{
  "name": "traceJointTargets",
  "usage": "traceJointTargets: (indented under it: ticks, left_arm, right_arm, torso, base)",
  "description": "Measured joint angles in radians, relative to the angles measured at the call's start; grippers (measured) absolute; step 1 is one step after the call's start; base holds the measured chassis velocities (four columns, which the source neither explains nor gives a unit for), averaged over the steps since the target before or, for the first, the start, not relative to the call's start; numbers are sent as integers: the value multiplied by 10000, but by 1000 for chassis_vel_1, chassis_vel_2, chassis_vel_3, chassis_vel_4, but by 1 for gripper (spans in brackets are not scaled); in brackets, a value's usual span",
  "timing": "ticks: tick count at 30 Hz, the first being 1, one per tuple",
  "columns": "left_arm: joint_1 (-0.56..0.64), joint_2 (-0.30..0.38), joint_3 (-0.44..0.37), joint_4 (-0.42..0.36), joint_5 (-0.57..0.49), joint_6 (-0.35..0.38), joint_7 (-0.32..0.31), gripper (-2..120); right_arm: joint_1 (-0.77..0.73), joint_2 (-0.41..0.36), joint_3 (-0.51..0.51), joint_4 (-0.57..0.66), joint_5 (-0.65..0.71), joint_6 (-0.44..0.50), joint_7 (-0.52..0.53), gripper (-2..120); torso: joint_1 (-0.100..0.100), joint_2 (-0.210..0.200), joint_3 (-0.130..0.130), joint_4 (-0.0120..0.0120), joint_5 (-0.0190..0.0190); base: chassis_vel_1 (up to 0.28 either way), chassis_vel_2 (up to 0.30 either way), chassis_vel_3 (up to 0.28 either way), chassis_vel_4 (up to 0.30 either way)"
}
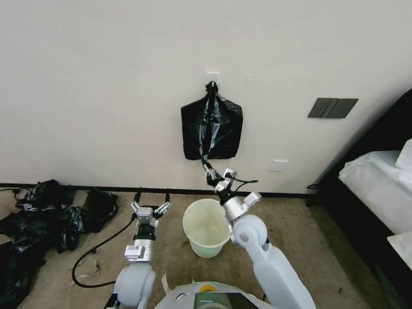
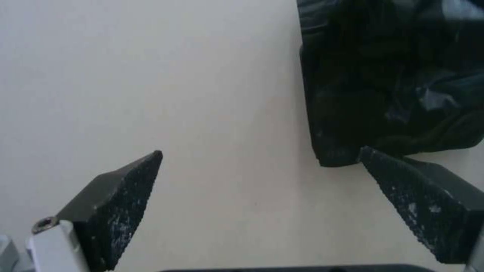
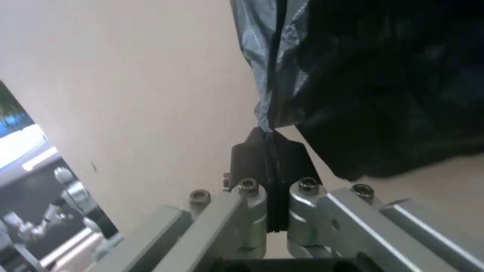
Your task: Place a trash bag onto the trash bin.
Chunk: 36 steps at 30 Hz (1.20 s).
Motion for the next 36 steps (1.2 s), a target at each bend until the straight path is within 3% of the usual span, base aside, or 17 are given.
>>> traceJointTargets:
  ticks: [17, 36]
  left_arm:
    - [-78, 60, 192, -50, 8, 113, 0, 100]
    - [-44, 64, 187, -24, -4, 62, 2, 100]
  right_arm:
    - [-1909, -600, -287, 369, -2434, 732, -106, 0]
    - [-2584, -635, -327, 429, -3051, 1015, -189, 0]
  torso:
    - [0, 0, 0, -1, 0]
    - [1, 0, 0, 0, 0]
  base:
    - [0, 0, 0, 0]
    - [0, 0, 0, 0]
